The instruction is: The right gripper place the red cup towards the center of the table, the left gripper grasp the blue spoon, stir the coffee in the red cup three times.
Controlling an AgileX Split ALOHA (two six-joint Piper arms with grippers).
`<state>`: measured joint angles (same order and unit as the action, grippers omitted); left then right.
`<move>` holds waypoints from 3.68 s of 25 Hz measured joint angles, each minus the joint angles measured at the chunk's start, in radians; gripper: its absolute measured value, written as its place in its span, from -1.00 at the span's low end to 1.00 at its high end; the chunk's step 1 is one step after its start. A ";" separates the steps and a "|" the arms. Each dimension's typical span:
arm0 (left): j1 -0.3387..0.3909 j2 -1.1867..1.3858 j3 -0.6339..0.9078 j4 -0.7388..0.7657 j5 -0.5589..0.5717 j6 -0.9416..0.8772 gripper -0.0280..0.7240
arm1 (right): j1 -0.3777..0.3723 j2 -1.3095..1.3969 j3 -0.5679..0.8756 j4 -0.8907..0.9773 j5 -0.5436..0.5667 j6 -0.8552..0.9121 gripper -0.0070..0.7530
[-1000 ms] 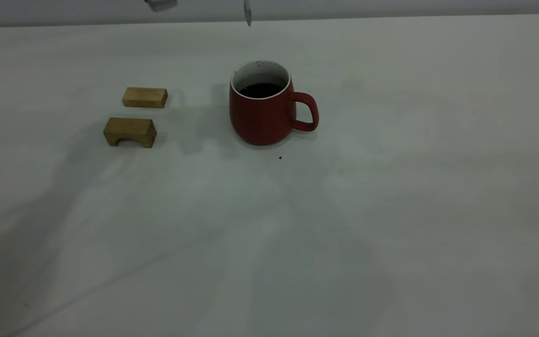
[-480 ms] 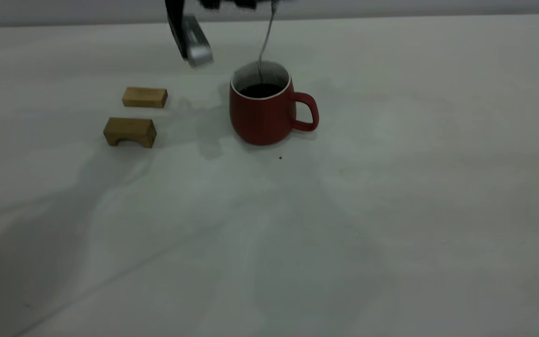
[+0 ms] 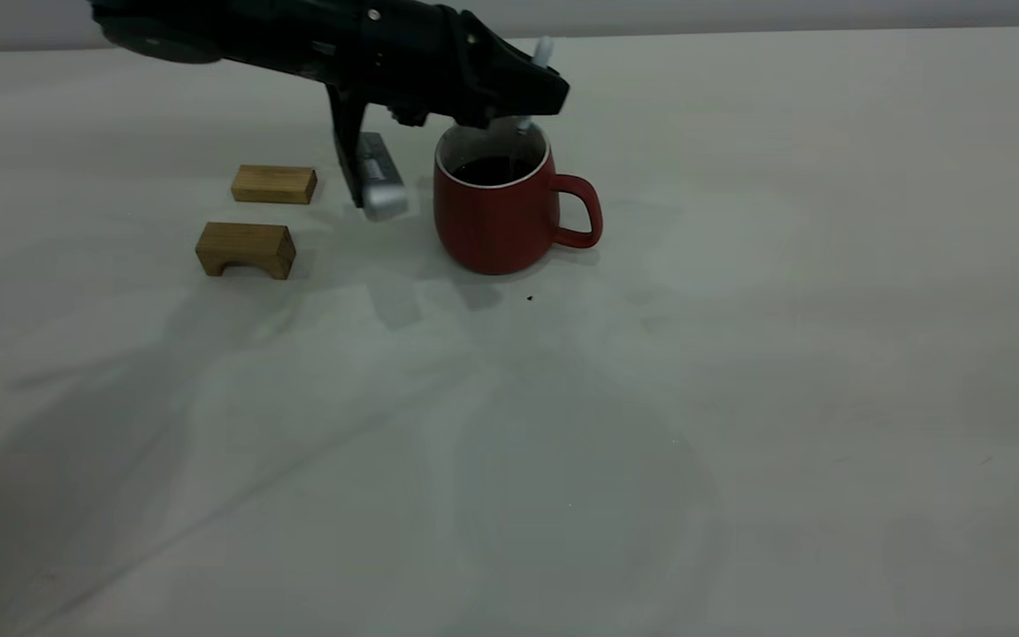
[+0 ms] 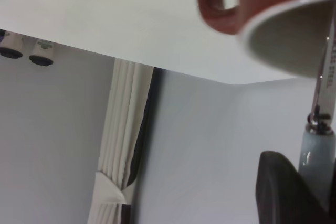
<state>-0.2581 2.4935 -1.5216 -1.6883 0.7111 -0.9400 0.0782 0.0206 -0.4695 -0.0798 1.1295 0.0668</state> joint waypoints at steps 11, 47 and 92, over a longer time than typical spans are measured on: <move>-0.018 0.032 -0.100 -0.042 -0.072 0.086 -0.57 | 0.000 0.000 0.000 0.000 0.000 0.000 0.39; 0.014 0.082 -0.231 0.357 0.096 -0.298 -0.57 | 0.000 0.000 0.001 0.000 0.000 0.000 0.39; 0.048 -0.403 -0.232 1.272 0.457 0.020 0.10 | 0.000 0.000 0.001 0.000 0.000 0.000 0.32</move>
<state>-0.2103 2.0908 -1.7540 -0.4161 1.1680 -0.9199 0.0782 0.0206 -0.4686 -0.0803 1.1295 0.0668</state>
